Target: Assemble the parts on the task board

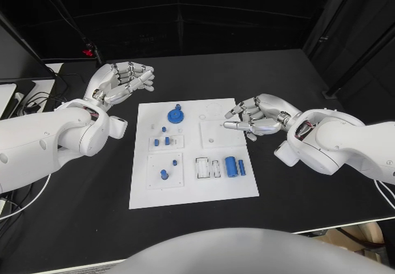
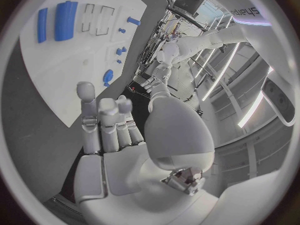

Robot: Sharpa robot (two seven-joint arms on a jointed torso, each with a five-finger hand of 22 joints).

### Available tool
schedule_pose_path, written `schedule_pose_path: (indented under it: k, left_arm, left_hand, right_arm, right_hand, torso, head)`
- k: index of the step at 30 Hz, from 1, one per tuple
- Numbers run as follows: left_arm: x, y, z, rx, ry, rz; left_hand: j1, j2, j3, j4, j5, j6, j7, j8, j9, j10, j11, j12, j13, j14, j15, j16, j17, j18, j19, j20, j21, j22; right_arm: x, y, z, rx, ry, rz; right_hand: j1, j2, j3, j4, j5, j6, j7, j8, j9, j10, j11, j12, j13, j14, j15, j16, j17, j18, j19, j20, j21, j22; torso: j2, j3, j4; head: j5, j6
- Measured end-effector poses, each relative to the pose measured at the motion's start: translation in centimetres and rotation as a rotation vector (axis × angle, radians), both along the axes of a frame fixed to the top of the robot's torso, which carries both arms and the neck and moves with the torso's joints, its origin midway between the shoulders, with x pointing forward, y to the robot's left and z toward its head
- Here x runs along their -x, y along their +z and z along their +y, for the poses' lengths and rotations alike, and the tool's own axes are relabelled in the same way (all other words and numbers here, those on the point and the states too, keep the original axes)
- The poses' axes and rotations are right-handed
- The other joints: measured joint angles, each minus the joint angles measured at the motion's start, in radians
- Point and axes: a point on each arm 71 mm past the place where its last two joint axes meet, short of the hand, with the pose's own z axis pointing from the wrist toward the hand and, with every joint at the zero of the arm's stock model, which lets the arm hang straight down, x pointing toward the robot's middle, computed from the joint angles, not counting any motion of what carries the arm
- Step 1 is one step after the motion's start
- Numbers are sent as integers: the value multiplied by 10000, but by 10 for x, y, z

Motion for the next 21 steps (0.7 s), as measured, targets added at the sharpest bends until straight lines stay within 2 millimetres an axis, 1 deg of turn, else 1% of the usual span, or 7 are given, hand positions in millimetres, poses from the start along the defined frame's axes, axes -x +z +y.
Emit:
schedule_pose_path:
  k: [3, 4, 9, 12, 16, 17, 21]
  left_arm:
    - [0, 0, -1, 1, -13, 7]
    - [0, -1, -1, 1, -12, 10]
    - [0, -1, -1, -1, -17, 18]
    - [0, -1, -2, 0, -21, 20]
    - [0, -1, -2, -1, -20, 21]
    - [0, -1, -2, -1, -19, 21]
    - [0, -2, -2, -2, -15, 22]
  left_hand:
    - [0, 0, 0, 0, 0, 0, 0, 0, 0, 0, 0, 0, 0, 0, 0, 0, 0, 0, 0, 0, 0, 0]
    - [0, 0, 0, 0, 0, 1, 0, 0, 0, 0, 0, 0, 0, 0, 0, 0, 0, 0, 0, 0, 0, 0]
    - [0, 0, 0, 0, 0, -75, -7, 0, 0, 0, 0, 40, 0, 0, 0, 0, -11, 0, 0, 0, 0, 0]
    - [0, 0, 0, 0, 0, -87, -17, 0, 0, 0, 0, 40, 0, 0, 0, 0, -12, 0, 0, 0, 0, 0]
    - [0, 0, 0, 0, 0, -87, -17, -1, 1, 0, 0, 40, 0, 0, 0, 0, -12, 0, 0, 0, 0, 0]
    - [0, 0, 0, 0, 0, -87, -17, 0, 1, 0, 0, 40, 0, 0, 0, 0, -12, 0, 0, 0, 0, 0]
    - [0, 0, 0, 0, 0, -87, -17, -1, 1, 1, 0, 40, 0, 0, 0, 0, -11, 0, 0, 0, 0, 0]
  right_arm:
    - [6, -7, -4, 108, -172, 538]
    - [7, -9, -5, 137, -216, 677]
    - [13, -17, -7, 294, -433, 1291]
    - [15, -21, -7, 383, -521, 1528]
    - [17, -25, -7, 535, -654, 1818]
    - [17, -25, -7, 585, -678, 1874]
    - [19, -28, -6, 889, -747, 2096]
  right_hand:
    - [-324, -243, 41, 41, 0, -125, -38, 736, 112, 2945, -12, 1732, 2318, 1331, 48, 1737, 2956, 0, 55, 21, 412, 392]
    - [-500, -292, 74, 74, 7, -180, 17, 956, 141, 3361, 28, 1947, 2417, 1670, 125, 2270, 3336, -7, 288, 33, 910, 570]
    - [-884, -655, 162, 118, 258, -276, 221, 1844, 316, 3654, 330, 2098, 2483, 1899, 445, 2841, 3599, -421, 1360, 218, 3147, 669]
    - [-1037, -678, 162, 118, 327, -200, 298, 2290, 433, 3637, 451, 2098, 2483, 1894, 540, 2841, 3600, -797, 2352, 369, 4711, 669]
    - [-1051, -611, 284, 133, 387, -59, 331, 2811, 590, 3622, 466, 2098, 2483, 1902, 548, 2841, 3599, -1316, 3410, 448, 7117, 668]
    - [-1005, -463, 340, 108, 387, -59, 331, 2886, 617, 3622, 466, 2098, 2483, 1902, 548, 2840, 3599, -1422, 3440, 425, 7606, 668]
    - [-773, -202, 406, 124, 438, -59, 331, 3082, 663, 3622, 466, 2098, 2482, 1902, 548, 2841, 3599, -1492, 3440, 425, 7953, 668]
  torso:
    - [-5, -12, 0]
    - [-7, -13, 0]
    - [-8, -20, -8]
    - [-8, -23, -8]
    - [-8, -24, -8]
    - [-8, -23, -8]
    - [-3, -19, -8]
  head:
    - [-95, 0]
    - [-106, 0]
    - [-167, 0]
    - [-192, 0]
    - [-217, 0]
    - [-223, 0]
    - [-232, 0]
